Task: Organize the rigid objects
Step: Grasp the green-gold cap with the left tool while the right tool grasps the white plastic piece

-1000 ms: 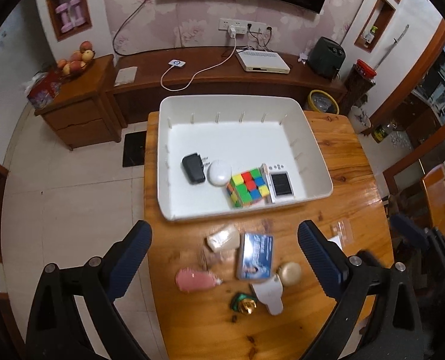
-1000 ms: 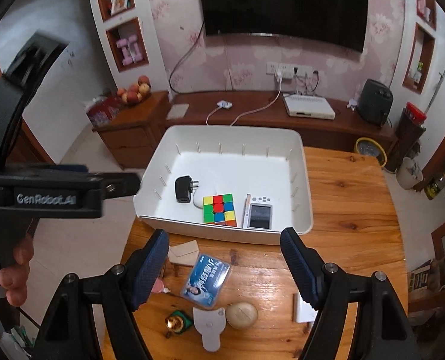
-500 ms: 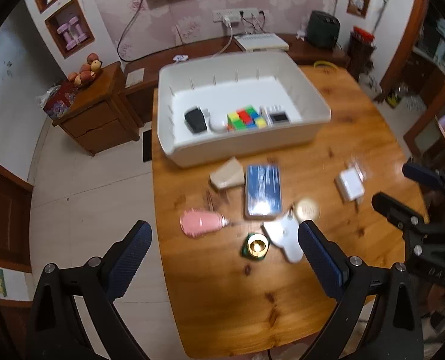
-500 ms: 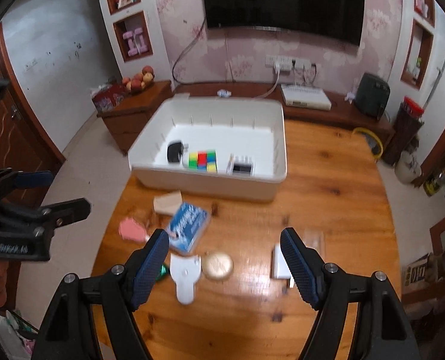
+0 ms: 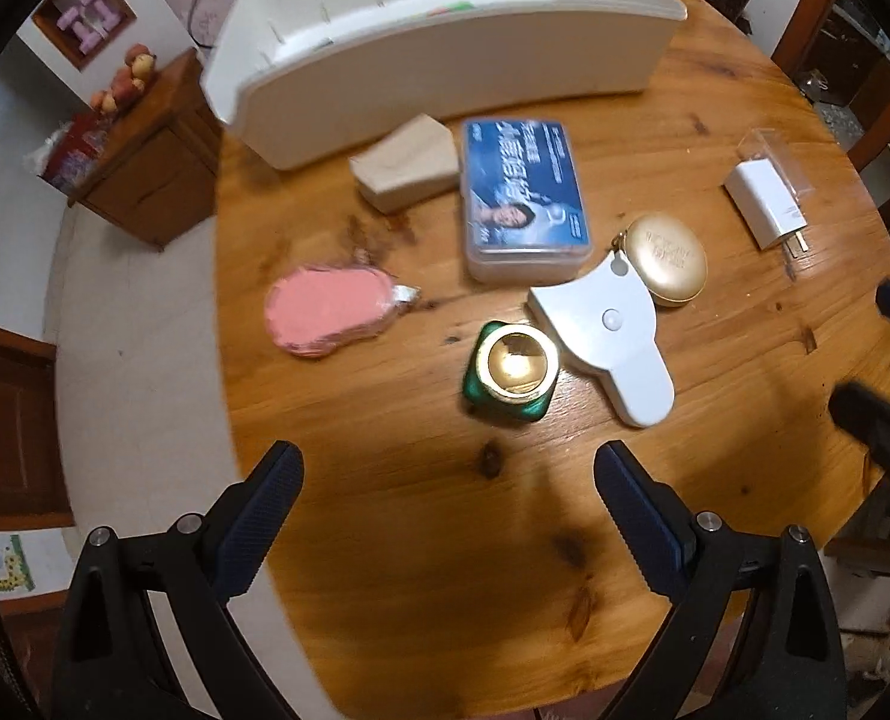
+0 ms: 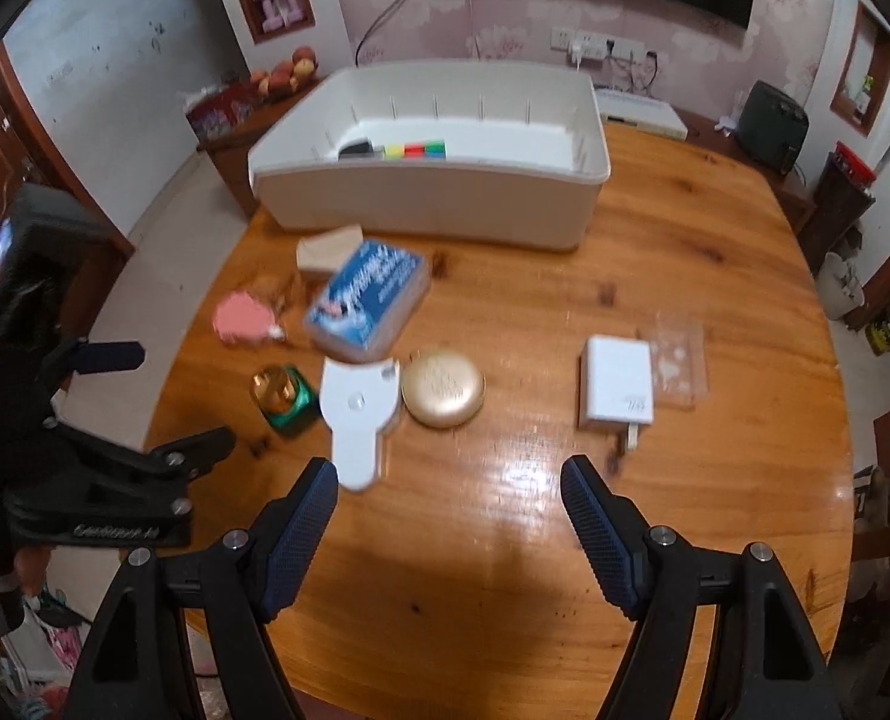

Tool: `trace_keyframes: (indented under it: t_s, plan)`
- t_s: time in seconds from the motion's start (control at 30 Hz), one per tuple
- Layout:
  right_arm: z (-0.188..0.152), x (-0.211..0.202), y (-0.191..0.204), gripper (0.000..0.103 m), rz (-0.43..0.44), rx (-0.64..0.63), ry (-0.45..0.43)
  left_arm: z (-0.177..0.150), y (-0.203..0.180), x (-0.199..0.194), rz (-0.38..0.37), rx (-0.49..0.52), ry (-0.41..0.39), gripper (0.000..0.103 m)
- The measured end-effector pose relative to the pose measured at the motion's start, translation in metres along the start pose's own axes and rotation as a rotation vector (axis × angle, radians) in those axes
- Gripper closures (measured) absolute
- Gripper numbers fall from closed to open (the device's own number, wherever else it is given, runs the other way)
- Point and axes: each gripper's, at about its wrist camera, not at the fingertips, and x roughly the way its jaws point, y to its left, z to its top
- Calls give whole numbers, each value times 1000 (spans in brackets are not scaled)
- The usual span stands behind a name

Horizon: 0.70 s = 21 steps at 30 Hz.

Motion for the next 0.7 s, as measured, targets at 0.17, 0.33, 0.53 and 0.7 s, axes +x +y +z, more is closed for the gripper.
trace_keyframes:
  t_s: [0.17,0.33,0.53,0.7]
  plan:
    - [-12,19,-1,25,1,15,54,9,0,22,-51,-10,10,12]
    - [-18,31,0,25,5,31,87,17,-2,35,-66,22,35,20]
    - [-17,44,5,25,12,42,114,19,-7,44,-101,60,52,31]
    - [-14,55,11,25,18,45,123,21,-15,42,-118,97,28,48]
